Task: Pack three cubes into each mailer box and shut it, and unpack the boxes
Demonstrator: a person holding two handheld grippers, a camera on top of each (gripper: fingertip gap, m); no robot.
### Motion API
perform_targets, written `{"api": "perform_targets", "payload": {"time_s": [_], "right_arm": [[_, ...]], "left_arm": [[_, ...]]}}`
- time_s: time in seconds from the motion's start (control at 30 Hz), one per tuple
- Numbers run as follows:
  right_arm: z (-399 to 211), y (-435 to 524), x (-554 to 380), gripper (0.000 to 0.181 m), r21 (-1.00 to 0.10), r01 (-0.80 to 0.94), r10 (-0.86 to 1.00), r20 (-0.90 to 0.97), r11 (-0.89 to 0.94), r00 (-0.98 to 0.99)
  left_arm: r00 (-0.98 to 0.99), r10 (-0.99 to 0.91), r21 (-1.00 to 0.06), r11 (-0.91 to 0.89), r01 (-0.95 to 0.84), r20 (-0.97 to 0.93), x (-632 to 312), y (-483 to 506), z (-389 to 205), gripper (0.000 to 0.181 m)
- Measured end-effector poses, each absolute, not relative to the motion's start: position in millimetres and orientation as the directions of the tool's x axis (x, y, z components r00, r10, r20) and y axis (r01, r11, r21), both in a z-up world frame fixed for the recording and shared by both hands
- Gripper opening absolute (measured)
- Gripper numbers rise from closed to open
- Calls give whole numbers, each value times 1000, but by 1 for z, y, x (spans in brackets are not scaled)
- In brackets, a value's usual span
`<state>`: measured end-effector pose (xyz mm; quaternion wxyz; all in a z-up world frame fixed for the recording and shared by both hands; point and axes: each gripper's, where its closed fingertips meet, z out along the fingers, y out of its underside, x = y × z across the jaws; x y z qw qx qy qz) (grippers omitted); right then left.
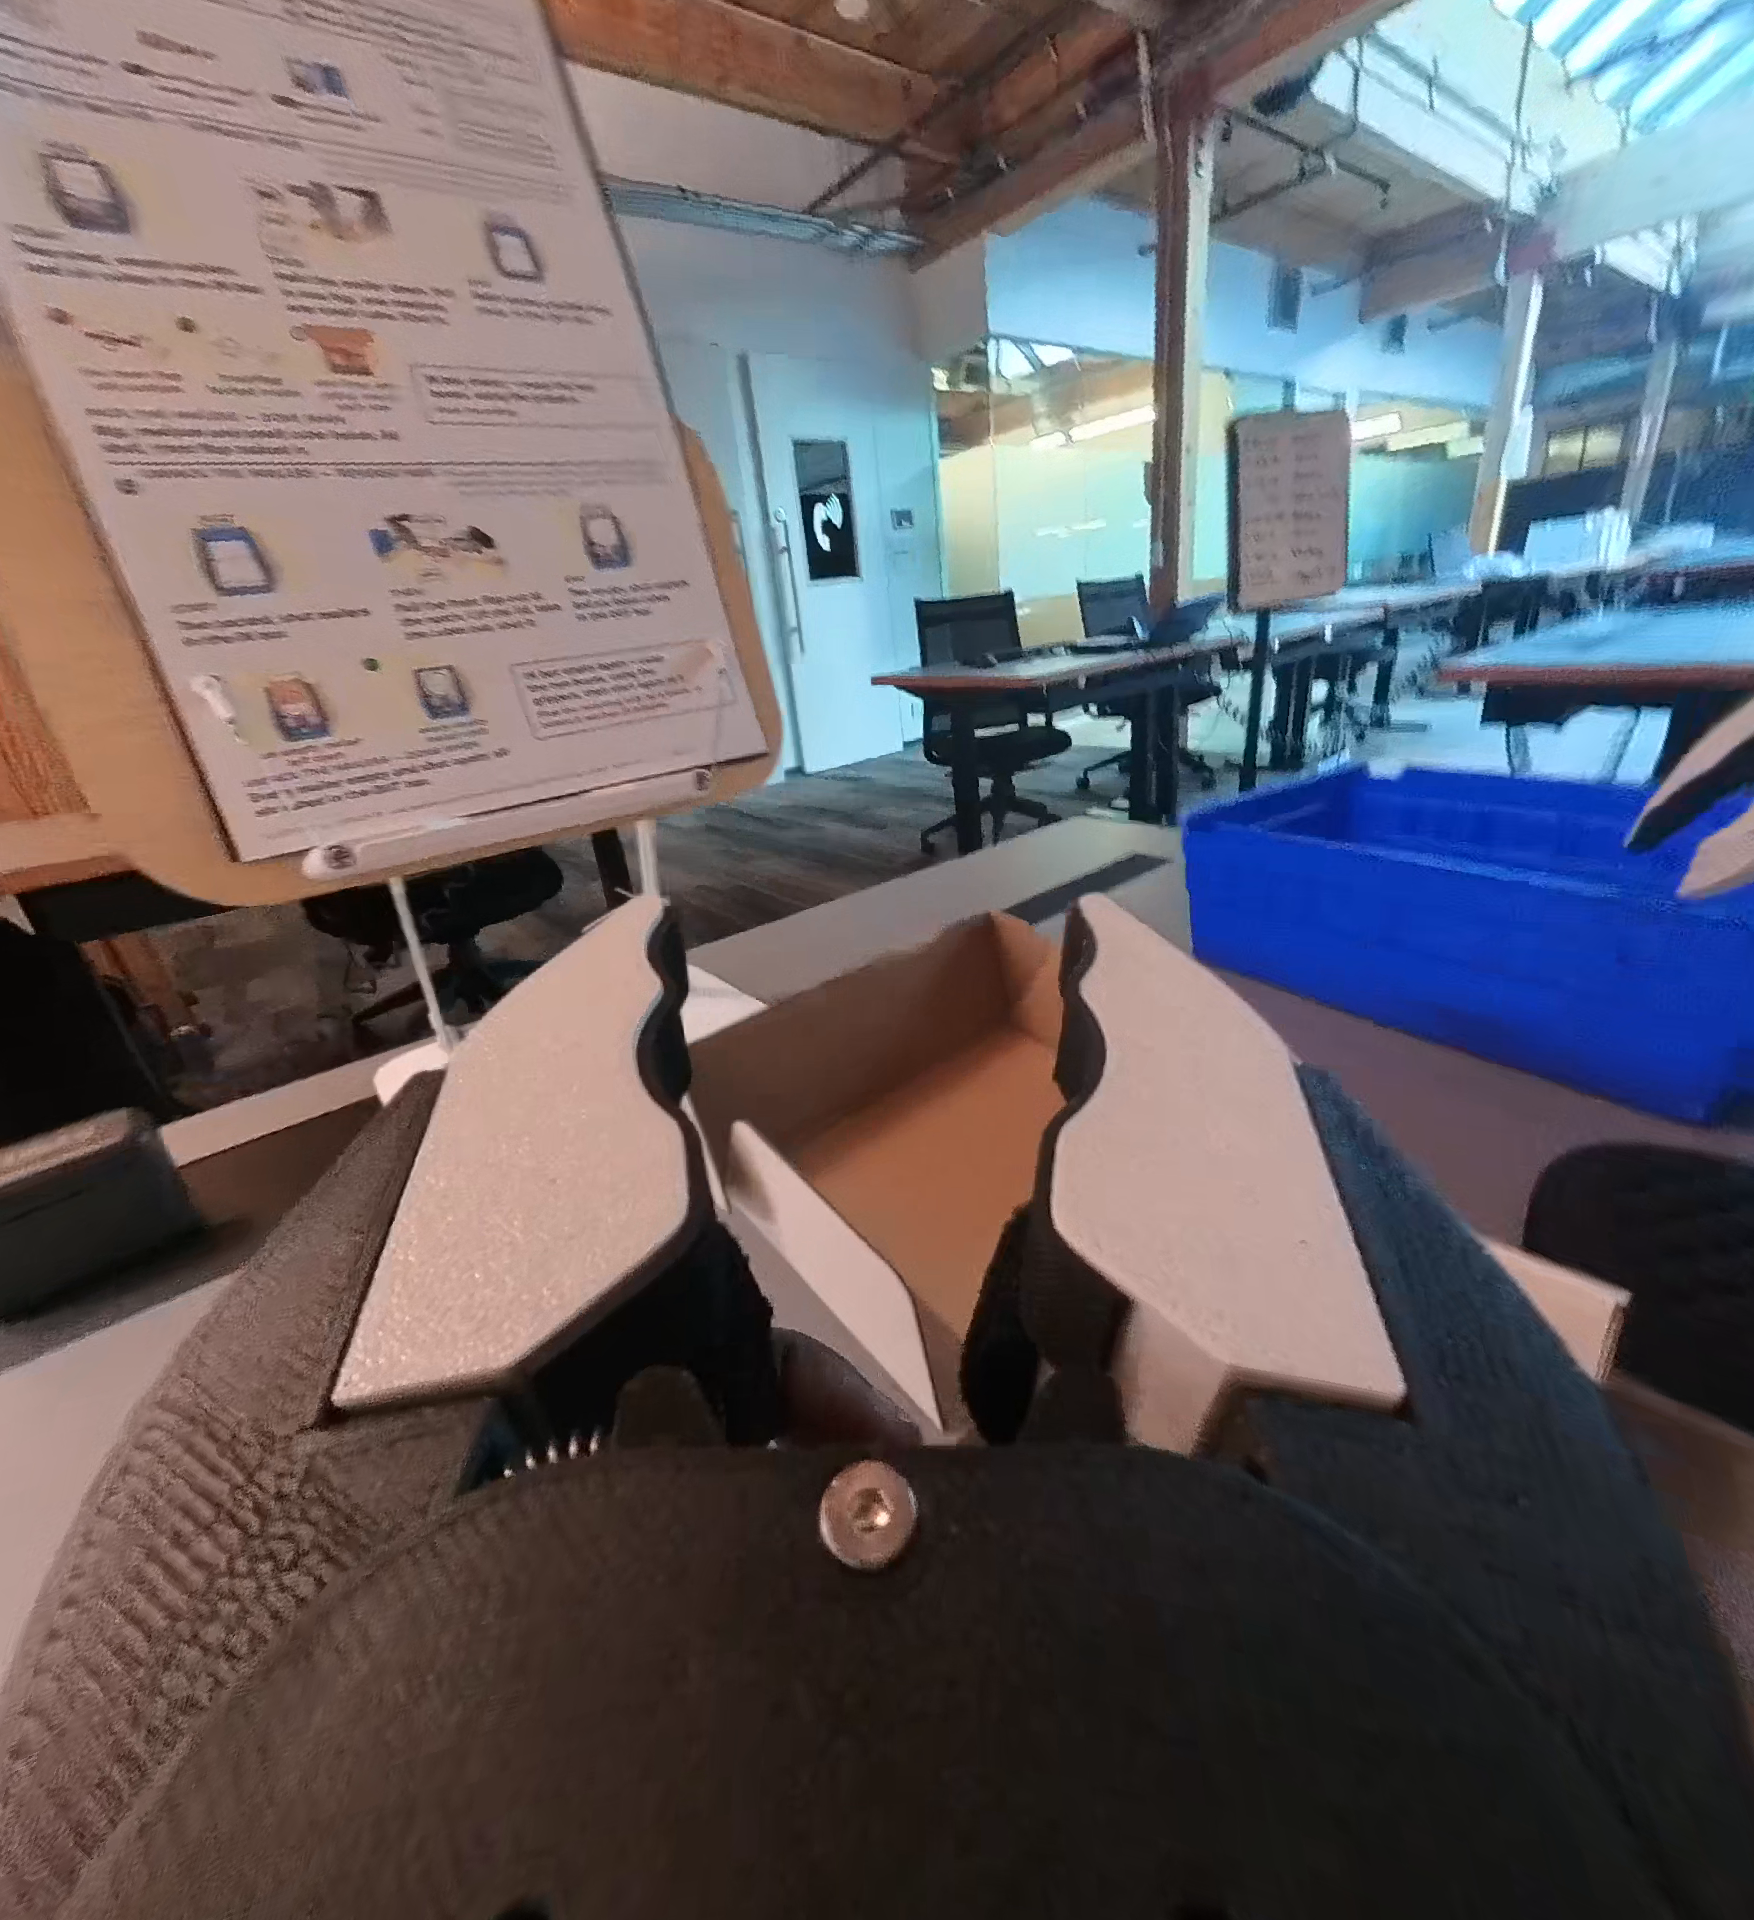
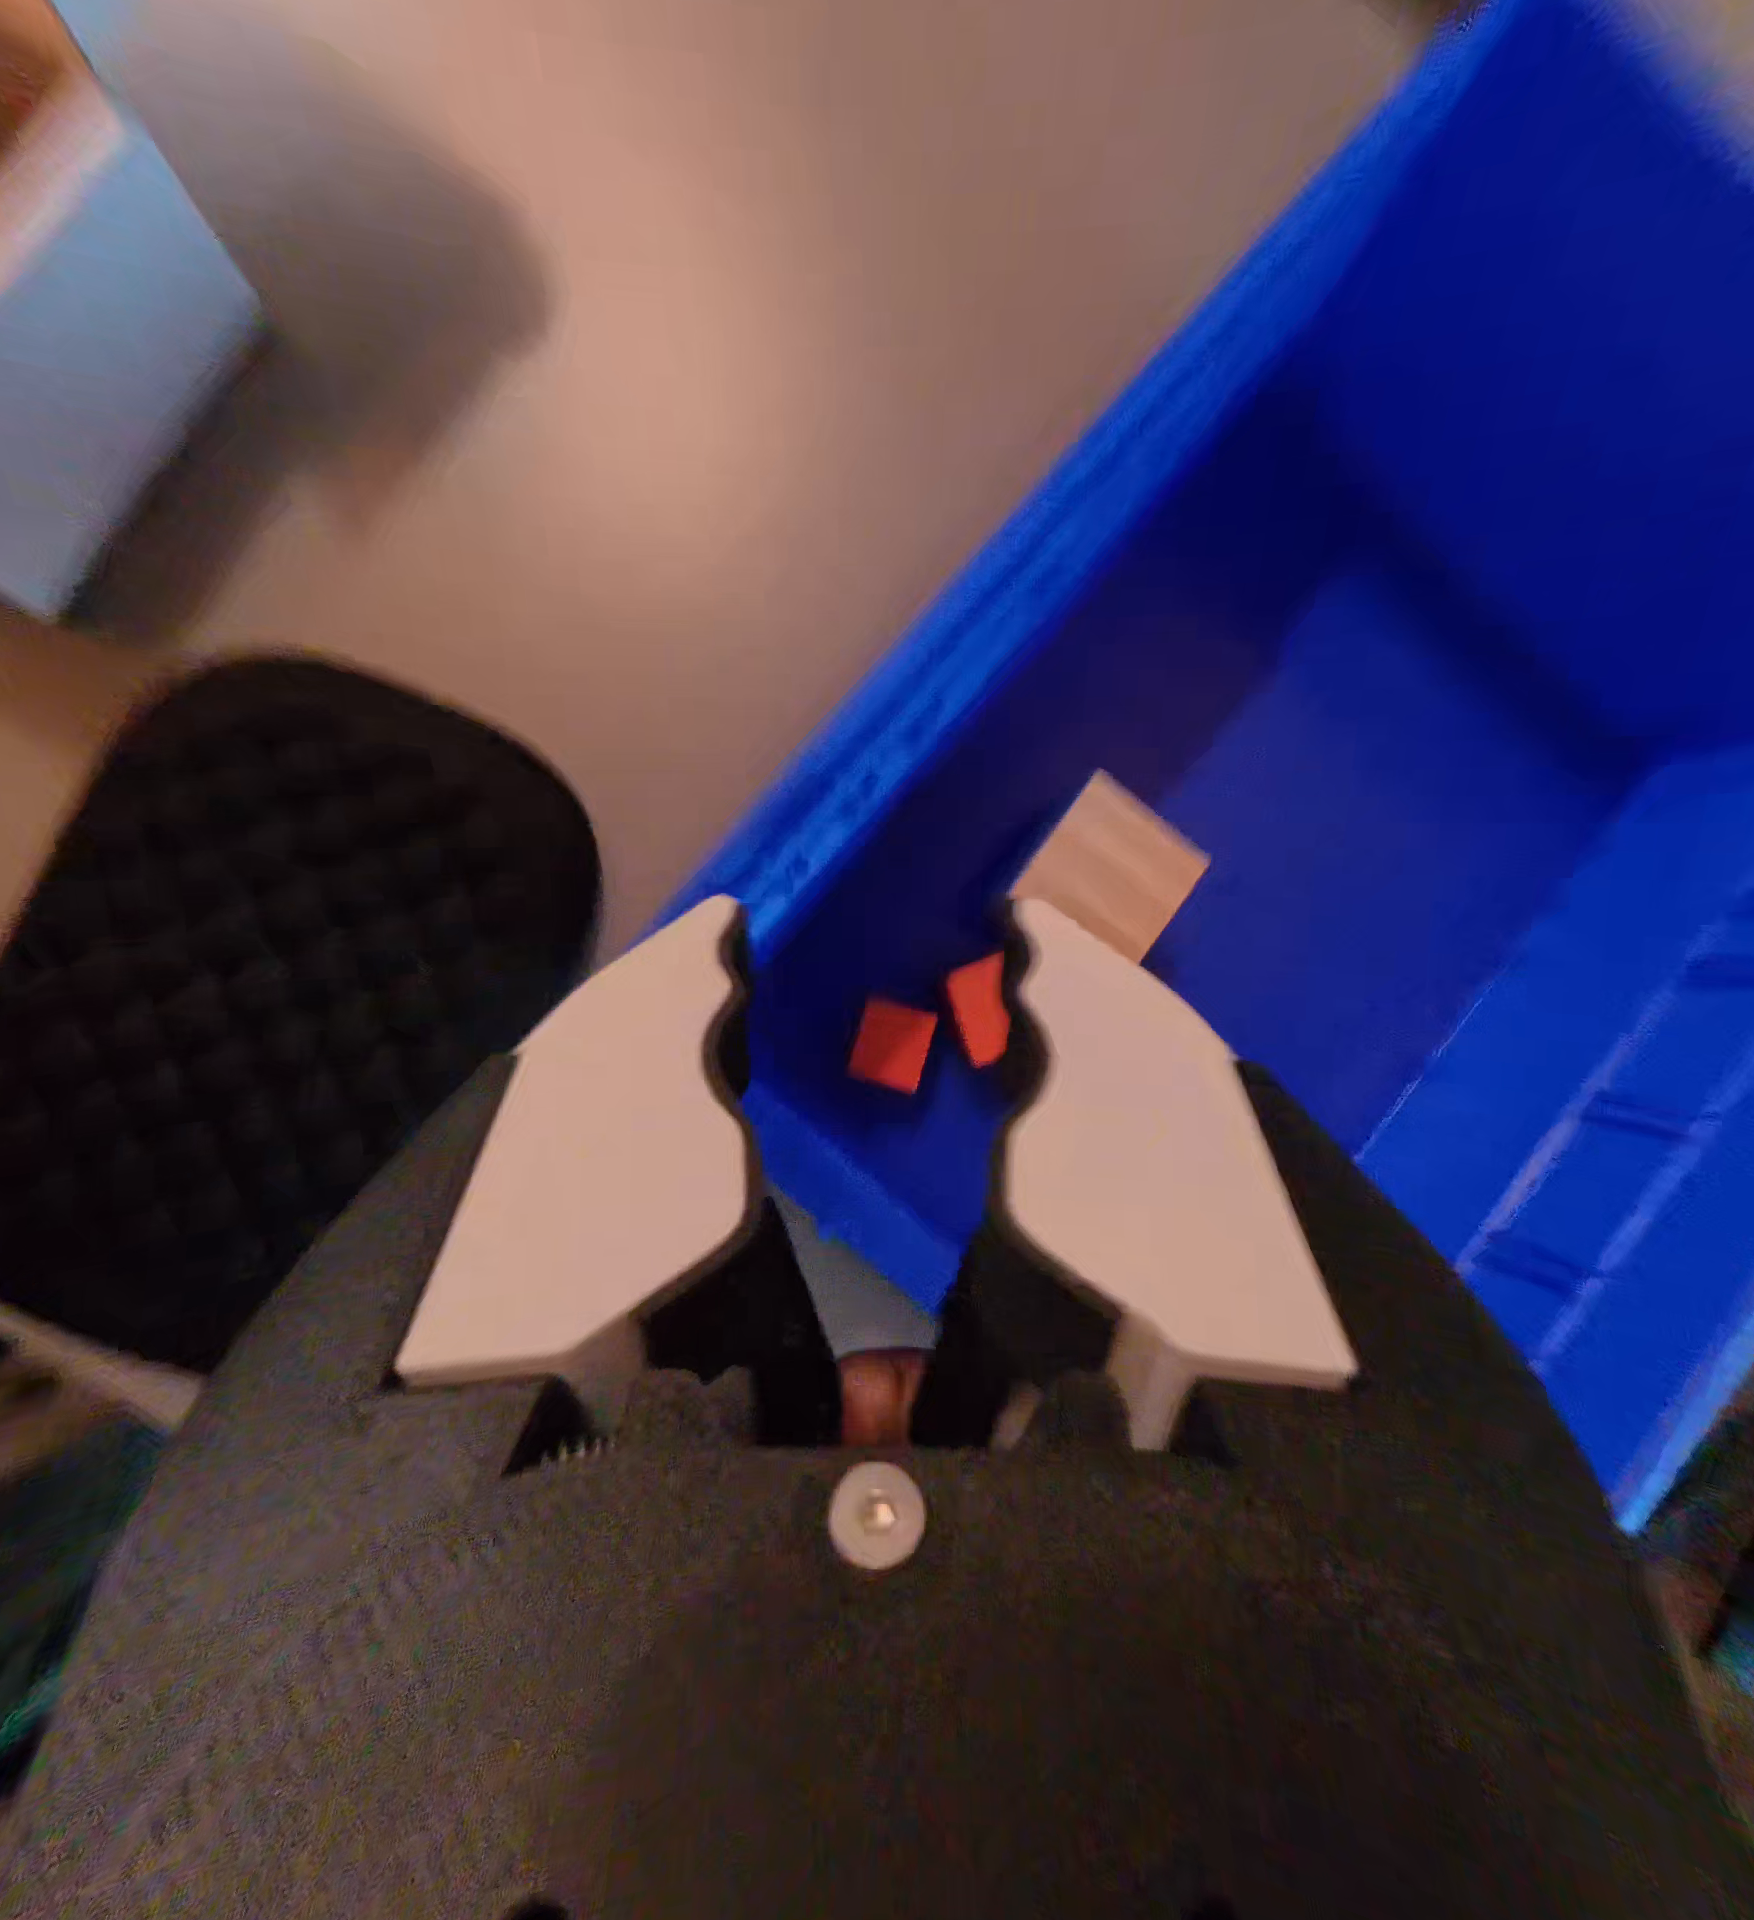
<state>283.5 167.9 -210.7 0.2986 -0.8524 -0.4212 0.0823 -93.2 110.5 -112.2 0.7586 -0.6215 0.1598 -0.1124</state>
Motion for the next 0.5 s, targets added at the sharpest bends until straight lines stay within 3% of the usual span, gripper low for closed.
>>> {"api": "perform_targets", "payload": {"time_s": [0.07,0.13,0.3,0.4,0.5], "right_arm": [[-168,165,252,62,-752,581,782,144,-313,607],[-135,150,215,63,-854,489,827,140,-178,544],[-89,136,132,53,-959,281,870,129,-12,476],[-115,153,87,50,-958,280,900,68,-61,431],[-157,198,68,32,-948,267,861,-11,-170,508]], "left_arm": [[934,-357,-977,194,84,9,-113,110,-104,69],[933,-348,-973,167,161,95,-126,110,-103,69],[929,-349,-987,51,152,125,-129,122,-127,69],[906,-345,-968,-43,247,246,-135,132,-146,60],[902,-294,-947,-155,281,316,-148,144,-174,48]]}}
